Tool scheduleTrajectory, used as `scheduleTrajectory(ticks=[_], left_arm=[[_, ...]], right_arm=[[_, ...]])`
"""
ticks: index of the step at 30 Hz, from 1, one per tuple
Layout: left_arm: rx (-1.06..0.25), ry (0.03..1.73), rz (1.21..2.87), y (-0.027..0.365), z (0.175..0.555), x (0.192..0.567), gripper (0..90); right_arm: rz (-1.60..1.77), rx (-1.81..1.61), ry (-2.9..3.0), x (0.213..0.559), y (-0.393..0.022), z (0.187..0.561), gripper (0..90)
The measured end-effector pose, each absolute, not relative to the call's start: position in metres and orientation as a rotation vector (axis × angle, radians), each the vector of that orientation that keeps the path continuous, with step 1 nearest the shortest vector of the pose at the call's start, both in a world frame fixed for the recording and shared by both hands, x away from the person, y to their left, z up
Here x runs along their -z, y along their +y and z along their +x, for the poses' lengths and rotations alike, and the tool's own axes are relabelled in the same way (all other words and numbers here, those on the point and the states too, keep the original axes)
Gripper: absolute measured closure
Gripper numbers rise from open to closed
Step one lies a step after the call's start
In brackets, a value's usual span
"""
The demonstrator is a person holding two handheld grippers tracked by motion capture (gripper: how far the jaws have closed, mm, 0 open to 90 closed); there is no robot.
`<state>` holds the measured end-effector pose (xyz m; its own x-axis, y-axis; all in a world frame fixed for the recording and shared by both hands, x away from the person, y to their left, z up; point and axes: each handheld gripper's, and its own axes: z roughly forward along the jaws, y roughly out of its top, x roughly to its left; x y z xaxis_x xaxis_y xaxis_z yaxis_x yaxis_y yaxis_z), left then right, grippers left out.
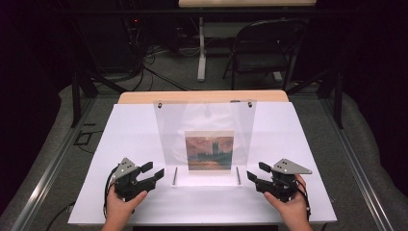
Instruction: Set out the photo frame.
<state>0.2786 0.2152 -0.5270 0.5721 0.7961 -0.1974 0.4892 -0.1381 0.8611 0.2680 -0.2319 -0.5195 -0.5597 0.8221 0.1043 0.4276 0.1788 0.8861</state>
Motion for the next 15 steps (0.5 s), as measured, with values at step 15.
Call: scheduleTrajectory(ticks=[15], left_arm=[[-0.301, 1.134, 1.753, 0.222, 0.286, 0.538, 41.3]], right_arm=[[1.374, -1.353, 2.090, 0.536, -0.244, 0.278, 41.4]])
